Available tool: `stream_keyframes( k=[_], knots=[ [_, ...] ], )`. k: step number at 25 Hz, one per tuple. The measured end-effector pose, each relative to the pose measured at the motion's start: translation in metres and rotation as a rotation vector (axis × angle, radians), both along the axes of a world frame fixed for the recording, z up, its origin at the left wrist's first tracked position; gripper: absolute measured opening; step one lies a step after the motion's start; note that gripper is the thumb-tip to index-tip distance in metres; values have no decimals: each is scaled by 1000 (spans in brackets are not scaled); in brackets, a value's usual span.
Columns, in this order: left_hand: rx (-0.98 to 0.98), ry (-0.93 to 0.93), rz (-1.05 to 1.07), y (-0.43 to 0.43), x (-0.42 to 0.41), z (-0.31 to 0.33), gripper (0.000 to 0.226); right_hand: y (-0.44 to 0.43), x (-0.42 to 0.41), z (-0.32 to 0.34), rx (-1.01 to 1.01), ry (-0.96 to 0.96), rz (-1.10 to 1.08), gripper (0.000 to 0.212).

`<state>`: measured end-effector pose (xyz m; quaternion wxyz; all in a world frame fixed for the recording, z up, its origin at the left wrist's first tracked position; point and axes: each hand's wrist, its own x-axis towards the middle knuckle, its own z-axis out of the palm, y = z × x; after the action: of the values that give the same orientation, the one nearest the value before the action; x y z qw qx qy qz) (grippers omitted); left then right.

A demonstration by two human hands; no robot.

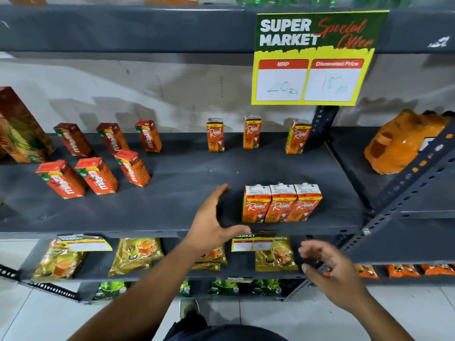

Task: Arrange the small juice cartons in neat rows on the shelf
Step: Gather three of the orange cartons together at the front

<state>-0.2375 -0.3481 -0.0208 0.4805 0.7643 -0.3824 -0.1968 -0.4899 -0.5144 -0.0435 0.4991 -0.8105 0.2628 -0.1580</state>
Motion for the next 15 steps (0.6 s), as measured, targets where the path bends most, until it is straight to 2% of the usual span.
stream_keyframes(
  k=[4,7,10,12,14,15],
  knots=[
    [-93,-239,340,111,16,-21,71,41,52,-5,18,101,302,42],
    [-140,-270,638,193,47,-32,66,75,104,0,-1,56,438,37],
    [-198,-223,850,247,105,-25,76,110,160,13,18,-42,478,42],
    [-248,-112,935,263,152,-13,99,127,208,22,9,-121,446,55],
    [-307,35,903,264,194,-7,118,141,264,31,22,-173,385,71],
    [-320,83,857,259,212,-7,120,146,293,34,41,-183,346,79]
  ],
)
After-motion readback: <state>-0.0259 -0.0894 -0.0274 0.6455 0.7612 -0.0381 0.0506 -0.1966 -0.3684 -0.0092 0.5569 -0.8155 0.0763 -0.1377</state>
